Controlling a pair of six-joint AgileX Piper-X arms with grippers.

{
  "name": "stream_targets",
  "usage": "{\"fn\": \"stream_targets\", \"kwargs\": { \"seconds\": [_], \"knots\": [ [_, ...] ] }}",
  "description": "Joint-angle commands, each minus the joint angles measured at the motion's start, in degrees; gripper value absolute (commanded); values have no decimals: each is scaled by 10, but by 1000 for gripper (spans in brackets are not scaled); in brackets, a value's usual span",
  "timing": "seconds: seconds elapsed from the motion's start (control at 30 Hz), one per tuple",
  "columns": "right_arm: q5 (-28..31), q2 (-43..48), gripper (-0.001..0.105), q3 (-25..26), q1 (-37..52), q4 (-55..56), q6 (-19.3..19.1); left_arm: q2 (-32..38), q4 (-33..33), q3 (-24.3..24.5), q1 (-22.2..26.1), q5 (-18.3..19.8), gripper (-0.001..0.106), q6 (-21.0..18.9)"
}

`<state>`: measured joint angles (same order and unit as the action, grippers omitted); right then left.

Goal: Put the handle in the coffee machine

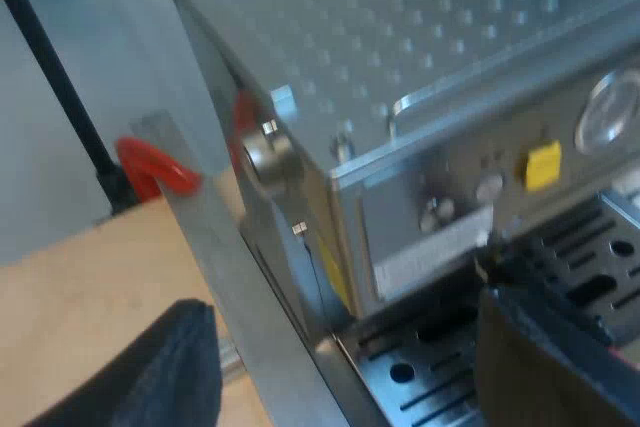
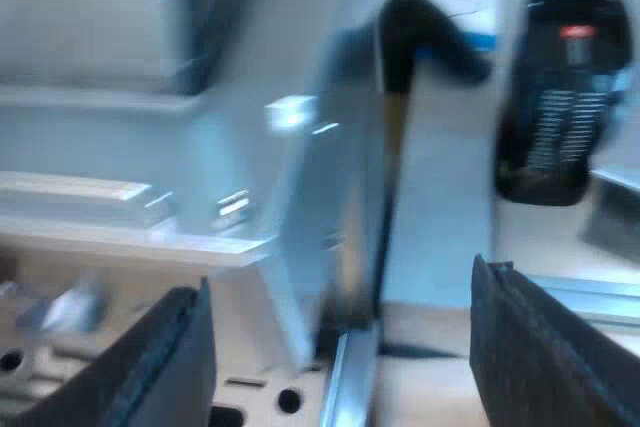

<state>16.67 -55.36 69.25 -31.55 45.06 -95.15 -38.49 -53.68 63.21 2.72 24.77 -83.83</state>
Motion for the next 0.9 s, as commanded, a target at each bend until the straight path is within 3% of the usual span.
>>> {"fn": "stream_targets", "kwargs": {
  "seconds": [0.03,0.23,0.33,0.37,0.4,0.57,0.9],
  "knots": [
    [-39,22,58,6,76,2,-12,14,18,26,1,-1,58,-18],
    [-40,72,58,6,240,6,-12,51,14,31,1,-3,58,-29],
    [-40,89,58,6,269,10,-14,78,12,31,1,-16,58,-34],
    [-40,98,58,6,285,15,-21,95,12,31,1,-23,58,-34],
    [-40,134,58,6,313,50,-56,110,11,31,1,-23,58,-34],
    [-40,199,58,-17,317,86,-97,171,9,26,1,-30,58,-36],
    [-40,387,58,-139,316,92,-102,281,-62,-12,1,-53,58,-48]
  ]
}}
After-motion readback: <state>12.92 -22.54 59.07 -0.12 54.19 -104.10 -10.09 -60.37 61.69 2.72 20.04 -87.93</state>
